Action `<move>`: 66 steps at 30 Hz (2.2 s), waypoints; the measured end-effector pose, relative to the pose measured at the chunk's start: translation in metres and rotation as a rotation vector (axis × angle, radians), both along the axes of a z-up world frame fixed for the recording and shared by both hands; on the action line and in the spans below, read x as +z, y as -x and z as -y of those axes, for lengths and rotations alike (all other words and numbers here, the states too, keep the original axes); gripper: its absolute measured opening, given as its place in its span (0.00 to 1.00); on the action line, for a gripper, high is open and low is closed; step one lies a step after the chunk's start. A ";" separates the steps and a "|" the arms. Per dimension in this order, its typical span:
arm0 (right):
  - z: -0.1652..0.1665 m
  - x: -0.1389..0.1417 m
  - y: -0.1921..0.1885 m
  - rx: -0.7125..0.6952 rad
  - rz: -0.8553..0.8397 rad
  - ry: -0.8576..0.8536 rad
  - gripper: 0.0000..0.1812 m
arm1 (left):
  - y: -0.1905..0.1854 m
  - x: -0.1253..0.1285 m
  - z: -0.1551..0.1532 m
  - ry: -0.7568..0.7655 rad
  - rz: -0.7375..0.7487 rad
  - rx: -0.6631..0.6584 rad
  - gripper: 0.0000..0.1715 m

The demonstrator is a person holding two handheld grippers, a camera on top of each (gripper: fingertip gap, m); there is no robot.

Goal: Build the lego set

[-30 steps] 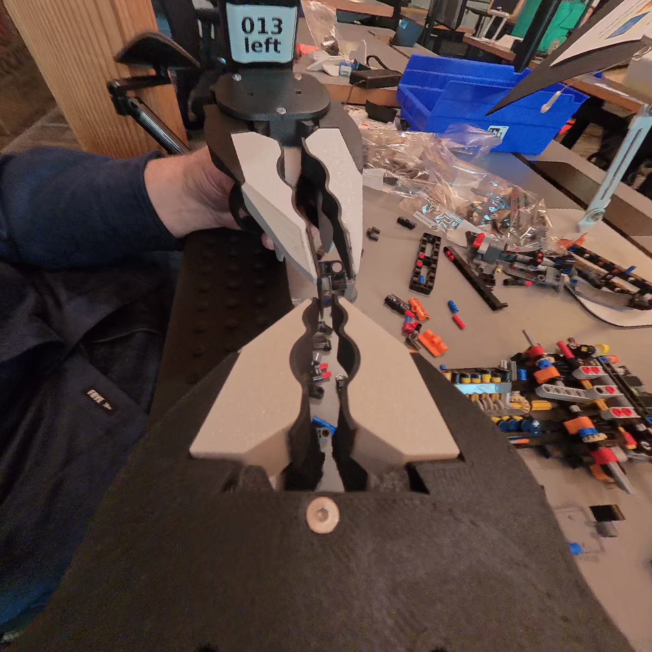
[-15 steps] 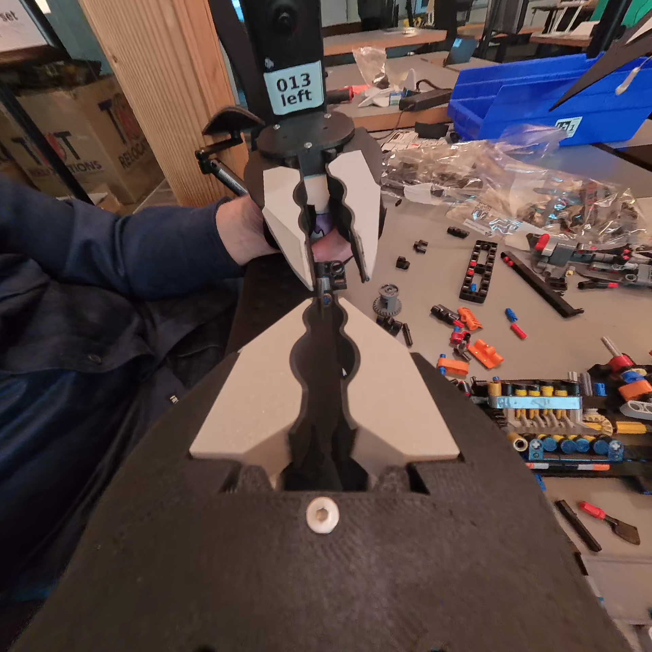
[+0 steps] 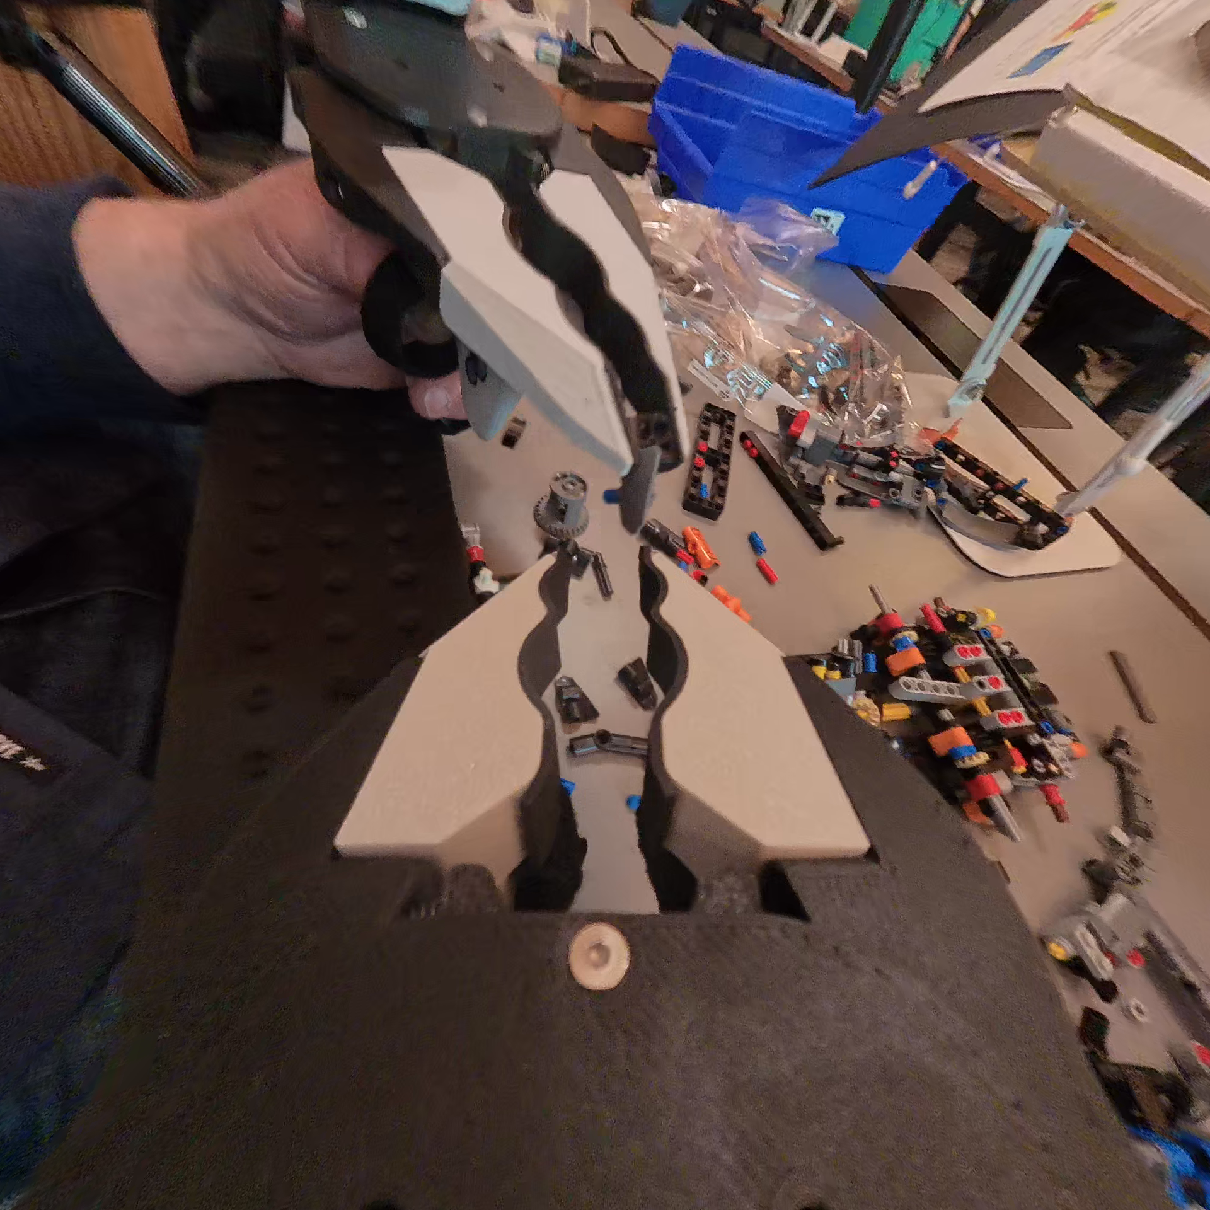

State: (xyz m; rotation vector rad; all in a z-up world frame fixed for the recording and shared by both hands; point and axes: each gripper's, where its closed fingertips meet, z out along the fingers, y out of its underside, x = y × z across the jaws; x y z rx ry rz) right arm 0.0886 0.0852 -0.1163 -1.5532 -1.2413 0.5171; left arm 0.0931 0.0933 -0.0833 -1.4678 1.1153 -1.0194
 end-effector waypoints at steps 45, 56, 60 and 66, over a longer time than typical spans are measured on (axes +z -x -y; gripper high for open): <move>-0.032 -0.008 -0.011 -0.275 0.093 -0.016 0.08 | -0.021 -0.013 -0.016 0.100 -0.038 0.124 0.07; -0.032 -0.009 -0.013 -0.285 0.090 0.022 0.06 | -0.021 -0.014 -0.015 0.132 -0.034 0.120 0.07; -0.033 -0.011 -0.014 -0.297 0.116 0.007 0.06 | -0.021 -0.017 -0.016 0.156 -0.039 0.122 0.07; -0.037 -0.014 -0.015 -0.326 0.178 -0.049 0.06 | -0.020 -0.021 -0.019 0.206 -0.043 0.125 0.07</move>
